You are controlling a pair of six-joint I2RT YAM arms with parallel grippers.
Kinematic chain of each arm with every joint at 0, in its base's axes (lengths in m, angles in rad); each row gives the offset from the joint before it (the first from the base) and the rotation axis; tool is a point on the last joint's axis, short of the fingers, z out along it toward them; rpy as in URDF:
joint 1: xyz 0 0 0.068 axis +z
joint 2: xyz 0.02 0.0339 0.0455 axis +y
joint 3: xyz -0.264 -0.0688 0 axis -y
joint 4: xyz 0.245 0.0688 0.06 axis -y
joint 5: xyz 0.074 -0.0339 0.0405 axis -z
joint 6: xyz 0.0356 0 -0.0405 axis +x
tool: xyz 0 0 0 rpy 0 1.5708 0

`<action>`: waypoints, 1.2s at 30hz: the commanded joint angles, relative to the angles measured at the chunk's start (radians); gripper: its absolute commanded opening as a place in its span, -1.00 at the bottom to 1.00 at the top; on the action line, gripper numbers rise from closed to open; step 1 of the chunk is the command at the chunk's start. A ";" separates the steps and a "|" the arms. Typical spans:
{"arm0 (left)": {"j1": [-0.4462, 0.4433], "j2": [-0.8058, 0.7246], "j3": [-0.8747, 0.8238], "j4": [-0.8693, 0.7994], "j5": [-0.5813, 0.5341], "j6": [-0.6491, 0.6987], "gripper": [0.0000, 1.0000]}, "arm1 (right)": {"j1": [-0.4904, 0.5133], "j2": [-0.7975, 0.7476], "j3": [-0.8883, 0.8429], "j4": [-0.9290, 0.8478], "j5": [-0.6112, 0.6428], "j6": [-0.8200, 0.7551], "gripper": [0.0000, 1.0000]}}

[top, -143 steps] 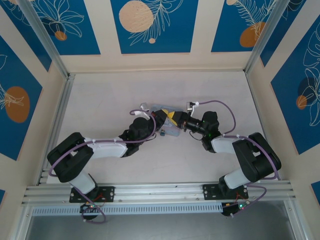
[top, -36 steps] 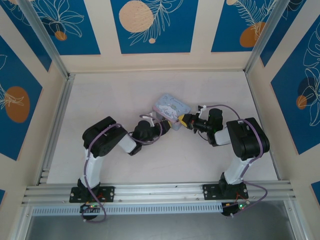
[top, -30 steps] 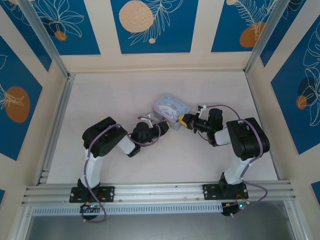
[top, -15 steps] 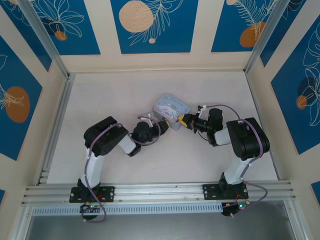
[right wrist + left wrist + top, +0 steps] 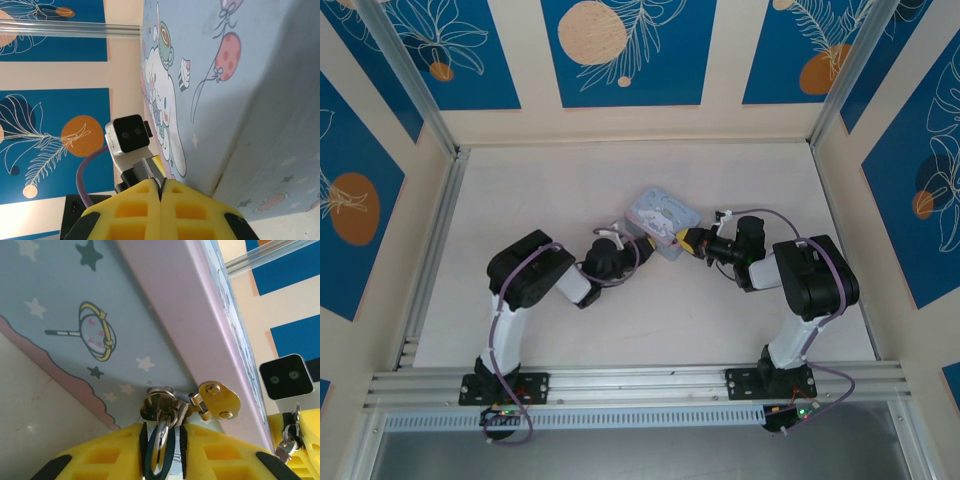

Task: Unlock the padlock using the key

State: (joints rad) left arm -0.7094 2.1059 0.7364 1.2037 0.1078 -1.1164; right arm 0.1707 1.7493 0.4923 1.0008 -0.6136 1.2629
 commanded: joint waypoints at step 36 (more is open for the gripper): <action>0.008 -0.283 -0.148 -0.110 -0.101 -0.200 -1.00 | 0.160 -0.522 -0.118 -0.421 -0.003 -0.059 -1.00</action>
State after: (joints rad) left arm -0.7021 1.8915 0.5922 1.0531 0.0422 -1.2675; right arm 0.3069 1.2720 0.4019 0.7067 -0.6243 1.2293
